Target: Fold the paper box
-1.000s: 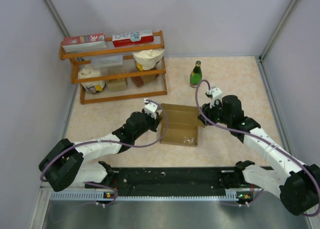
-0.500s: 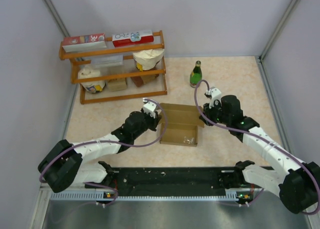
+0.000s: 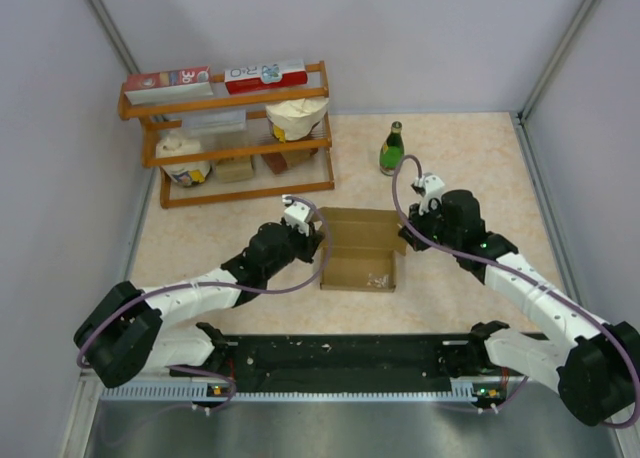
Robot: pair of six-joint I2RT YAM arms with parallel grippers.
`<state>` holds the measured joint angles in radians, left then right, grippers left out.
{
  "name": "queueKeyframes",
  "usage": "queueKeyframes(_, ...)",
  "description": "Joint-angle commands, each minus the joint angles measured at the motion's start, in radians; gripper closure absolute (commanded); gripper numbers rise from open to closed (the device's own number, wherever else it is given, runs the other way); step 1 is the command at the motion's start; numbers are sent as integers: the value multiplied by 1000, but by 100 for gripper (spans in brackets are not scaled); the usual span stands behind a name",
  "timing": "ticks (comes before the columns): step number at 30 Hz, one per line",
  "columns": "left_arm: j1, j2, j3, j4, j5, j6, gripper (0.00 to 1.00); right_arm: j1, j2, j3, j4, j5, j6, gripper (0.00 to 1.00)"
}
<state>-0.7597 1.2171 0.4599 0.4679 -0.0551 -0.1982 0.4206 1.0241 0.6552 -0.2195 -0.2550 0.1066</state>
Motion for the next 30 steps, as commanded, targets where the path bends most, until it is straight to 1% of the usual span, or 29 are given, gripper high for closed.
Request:
queueKeyframes(1,2,-18,23,23,9,-53,86,9,-42,-3,107,83,70,100)
queueKeyframes(5,2,-1,43,25,-29,-56,85,20,-73,-11,184,144,79,100)
queueKeyframes(9,2,28,71,40,-69,-55,85,35,-55,-14,258,192,58,100)
queueKeyframes(13,2,71,103,58,-78,-55,84,52,5,-5,299,215,47,100)
queueKeyframes(17,2,130,138,69,-75,-70,84,93,44,-9,345,284,47,100)
queueKeyframes(22,2,157,149,66,-112,-92,83,127,56,-32,396,355,57,100)
queueKeyframes(27,2,154,146,46,-176,-106,82,138,41,-54,430,376,62,100)
queueKeyframes(28,2,151,146,46,-187,-107,82,139,39,-57,431,379,64,100)
queueKeyframes(29,2,148,145,43,-193,-107,85,139,37,-58,431,381,62,100)
queueKeyframes(30,0,147,146,40,-195,-107,92,141,37,-58,431,379,62,100)
